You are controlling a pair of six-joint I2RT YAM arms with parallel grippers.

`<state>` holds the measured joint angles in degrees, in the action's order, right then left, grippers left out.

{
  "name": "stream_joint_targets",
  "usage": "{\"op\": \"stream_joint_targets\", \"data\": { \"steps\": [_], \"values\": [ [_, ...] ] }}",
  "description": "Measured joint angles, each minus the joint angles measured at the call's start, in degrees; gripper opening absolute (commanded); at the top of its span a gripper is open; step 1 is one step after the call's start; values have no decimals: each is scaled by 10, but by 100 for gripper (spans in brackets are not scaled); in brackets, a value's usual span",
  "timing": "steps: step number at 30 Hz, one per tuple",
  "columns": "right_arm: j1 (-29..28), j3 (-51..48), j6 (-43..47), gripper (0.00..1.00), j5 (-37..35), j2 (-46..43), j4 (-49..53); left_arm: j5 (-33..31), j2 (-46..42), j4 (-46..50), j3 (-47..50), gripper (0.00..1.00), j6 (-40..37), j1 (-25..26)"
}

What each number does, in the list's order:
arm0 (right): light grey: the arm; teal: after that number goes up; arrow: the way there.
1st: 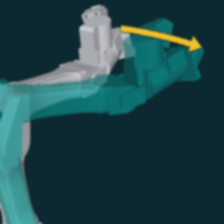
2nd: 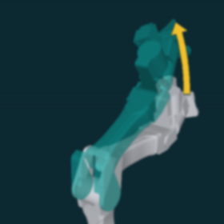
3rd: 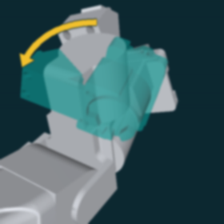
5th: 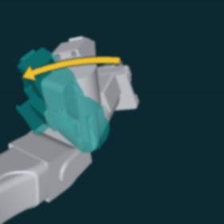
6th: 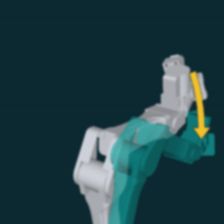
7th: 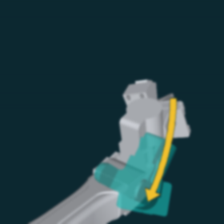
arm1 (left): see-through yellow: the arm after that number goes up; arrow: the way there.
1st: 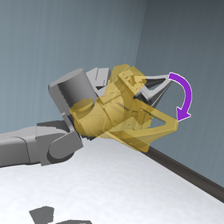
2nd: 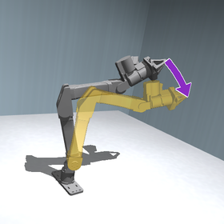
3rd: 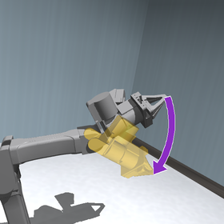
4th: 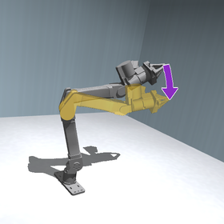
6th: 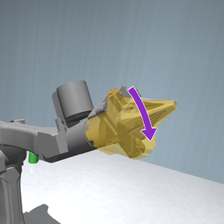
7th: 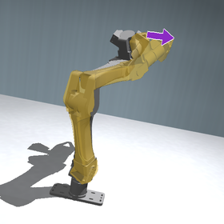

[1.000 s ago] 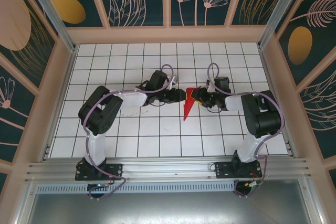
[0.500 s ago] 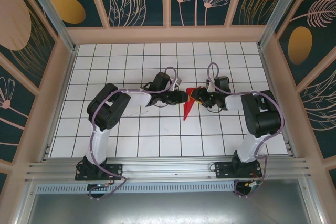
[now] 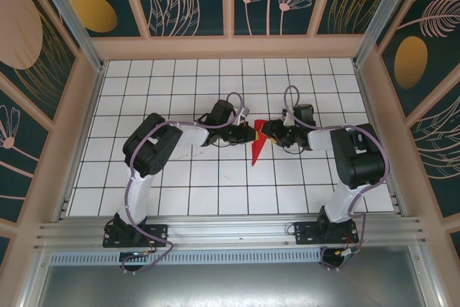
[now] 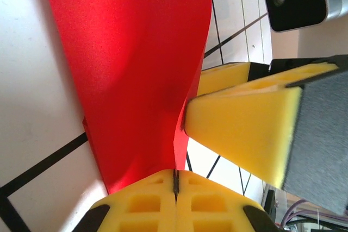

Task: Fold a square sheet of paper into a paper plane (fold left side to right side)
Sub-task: Fold the wing for the fifth time at the center of the table.

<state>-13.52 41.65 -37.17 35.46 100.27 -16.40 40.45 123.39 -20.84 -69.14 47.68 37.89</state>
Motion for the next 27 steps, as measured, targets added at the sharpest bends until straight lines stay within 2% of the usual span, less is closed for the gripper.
{"op": "stream_joint_targets", "data": {
  "steps": [6,12,16,22,27],
  "values": [
    [17,2,19,65,-20,-43,28,-6,7,0,0,1,0,0],
    [26,18,34,65,-33,-64,48,-16,12,0,0,0,0,0],
    [26,23,43,59,-44,-64,65,-24,15,1,0,0,-5,0],
    [26,24,58,37,-43,-64,84,-35,17,7,-1,0,-13,0],
    [19,43,57,29,-37,-54,91,-34,17,7,-1,0,-16,0]
  ]
}}
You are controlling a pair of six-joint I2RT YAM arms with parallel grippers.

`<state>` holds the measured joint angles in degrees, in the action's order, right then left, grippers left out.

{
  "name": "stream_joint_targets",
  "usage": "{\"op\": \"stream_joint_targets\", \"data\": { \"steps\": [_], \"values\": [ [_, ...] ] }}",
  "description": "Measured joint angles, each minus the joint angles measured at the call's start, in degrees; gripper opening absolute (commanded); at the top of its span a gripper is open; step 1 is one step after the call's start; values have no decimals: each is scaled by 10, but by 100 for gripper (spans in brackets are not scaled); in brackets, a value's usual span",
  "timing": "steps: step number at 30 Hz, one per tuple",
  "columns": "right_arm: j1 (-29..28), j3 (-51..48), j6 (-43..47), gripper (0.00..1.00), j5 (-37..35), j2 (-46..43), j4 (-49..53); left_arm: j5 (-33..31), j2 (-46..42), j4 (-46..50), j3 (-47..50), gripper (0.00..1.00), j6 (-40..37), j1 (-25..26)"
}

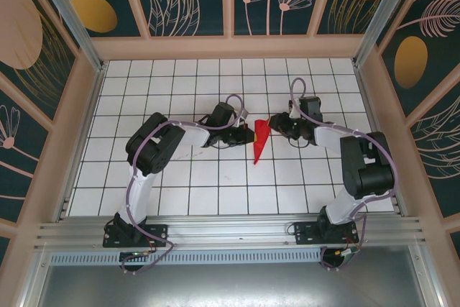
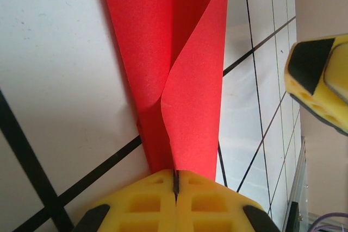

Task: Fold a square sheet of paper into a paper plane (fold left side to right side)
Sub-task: Fold the wing for the fifth time at the center of the table.

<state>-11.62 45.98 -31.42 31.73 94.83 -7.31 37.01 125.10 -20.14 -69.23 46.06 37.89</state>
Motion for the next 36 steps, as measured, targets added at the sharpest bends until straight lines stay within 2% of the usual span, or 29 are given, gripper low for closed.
{"op": "stream_joint_targets", "data": {
  "steps": [17,36],
  "values": [
    [-40,74,0,28,6,93,15,7,3,20,-12,1,-15,0],
    [-40,77,7,27,-22,107,49,13,6,24,-16,1,-19,0]
  ]
}}
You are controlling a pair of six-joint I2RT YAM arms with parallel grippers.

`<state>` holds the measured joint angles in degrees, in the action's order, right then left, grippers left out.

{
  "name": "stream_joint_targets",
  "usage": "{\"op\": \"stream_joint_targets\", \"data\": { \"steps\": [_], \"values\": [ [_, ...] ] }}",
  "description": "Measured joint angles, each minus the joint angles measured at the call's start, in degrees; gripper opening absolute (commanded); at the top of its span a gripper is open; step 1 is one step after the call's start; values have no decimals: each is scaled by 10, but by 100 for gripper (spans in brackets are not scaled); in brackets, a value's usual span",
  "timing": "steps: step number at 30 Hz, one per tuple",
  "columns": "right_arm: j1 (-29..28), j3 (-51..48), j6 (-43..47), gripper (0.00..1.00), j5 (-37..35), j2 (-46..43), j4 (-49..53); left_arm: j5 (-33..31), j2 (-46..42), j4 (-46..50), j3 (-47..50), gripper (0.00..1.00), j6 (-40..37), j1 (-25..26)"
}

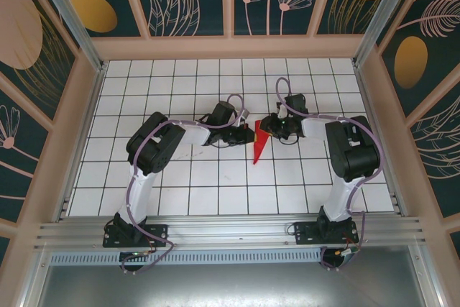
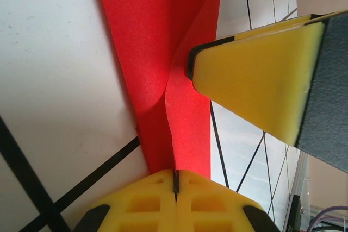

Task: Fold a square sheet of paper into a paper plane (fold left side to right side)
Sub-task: Fold the wing for the fifth time at the center of the table.

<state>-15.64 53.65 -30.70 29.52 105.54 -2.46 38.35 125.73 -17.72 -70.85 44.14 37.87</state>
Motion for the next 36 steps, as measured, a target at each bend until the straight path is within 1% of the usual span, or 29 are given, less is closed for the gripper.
{"op": "stream_joint_targets", "data": {
  "steps": [6,11,12,13,14,15,16,17,19,22,26,31,36],
  "values": [
    [0,0,2,25,-6,8,4,0,0,0,0,1,0,0],
    [0,0,2,23,-8,10,4,0,0,0,0,9,0,0],
    [0,0,3,23,-8,10,5,0,-1,0,0,12,0,0],
    [0,0,3,23,-8,10,5,-4,-5,0,3,17,-1,0],
    [0,0,4,23,-9,10,5,-10,-10,1,6,25,-4,0],
    [0,0,4,23,-9,10,6,-15,-19,4,11,30,-5,1],
    [0,0,4,23,-10,10,6,-23,-32,14,18,35,-11,2],
    [0,0,4,22,-10,11,6,-30,-49,22,26,37,-16,0],
    [0,0,4,22,-10,11,6,-42,-83,36,38,38,-23,-4],
    [0,0,4,21,-10,12,6,-50,-136,45,50,34,-28,-8],
    [1,0,4,20,-9,13,6,-28,-182,33,63,31,-25,-10],
    [1,0,4,20,-9,13,6,19,-175,23,64,31,-13,7],
    [2,0,4,20,-7,14,6,44,-132,12,55,31,1,33]
  ]
}}
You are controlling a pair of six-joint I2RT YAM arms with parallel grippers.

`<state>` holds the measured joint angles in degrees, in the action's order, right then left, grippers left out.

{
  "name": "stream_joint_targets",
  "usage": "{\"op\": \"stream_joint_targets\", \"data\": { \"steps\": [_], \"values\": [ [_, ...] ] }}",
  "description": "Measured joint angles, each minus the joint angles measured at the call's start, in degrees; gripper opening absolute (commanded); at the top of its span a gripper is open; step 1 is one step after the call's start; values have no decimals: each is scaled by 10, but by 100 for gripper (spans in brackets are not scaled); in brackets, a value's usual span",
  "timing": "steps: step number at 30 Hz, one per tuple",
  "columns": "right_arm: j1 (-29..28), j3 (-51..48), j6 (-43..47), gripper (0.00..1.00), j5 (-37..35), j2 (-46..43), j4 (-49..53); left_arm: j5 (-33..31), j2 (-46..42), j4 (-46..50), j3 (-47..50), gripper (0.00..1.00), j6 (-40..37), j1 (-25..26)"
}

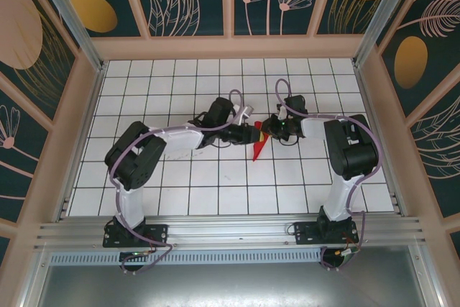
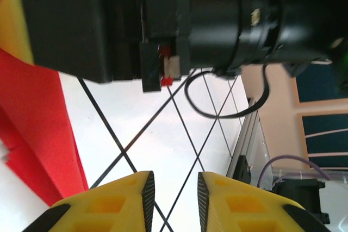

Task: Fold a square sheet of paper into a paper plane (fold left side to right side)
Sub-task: Fold the wing for the fifth time at the center of the table.

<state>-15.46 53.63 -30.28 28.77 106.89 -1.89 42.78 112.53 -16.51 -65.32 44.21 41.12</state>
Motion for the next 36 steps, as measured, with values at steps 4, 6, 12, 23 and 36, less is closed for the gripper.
{"op": "stream_joint_targets", "data": {
  "steps": [4,6,12,23,36],
  "values": [
    [0,0,0,20,0,0,0,5,30,0,-2,31,9,5],
    [0,0,0,20,0,0,0,5,41,0,-2,31,12,5],
    [0,0,1,20,0,0,0,7,61,-4,-2,31,20,9],
    [0,0,4,19,2,0,0,5,68,-4,-2,32,20,24],
    [0,0,4,19,2,1,0,-15,80,-4,-2,32,20,41]
  ]
}}
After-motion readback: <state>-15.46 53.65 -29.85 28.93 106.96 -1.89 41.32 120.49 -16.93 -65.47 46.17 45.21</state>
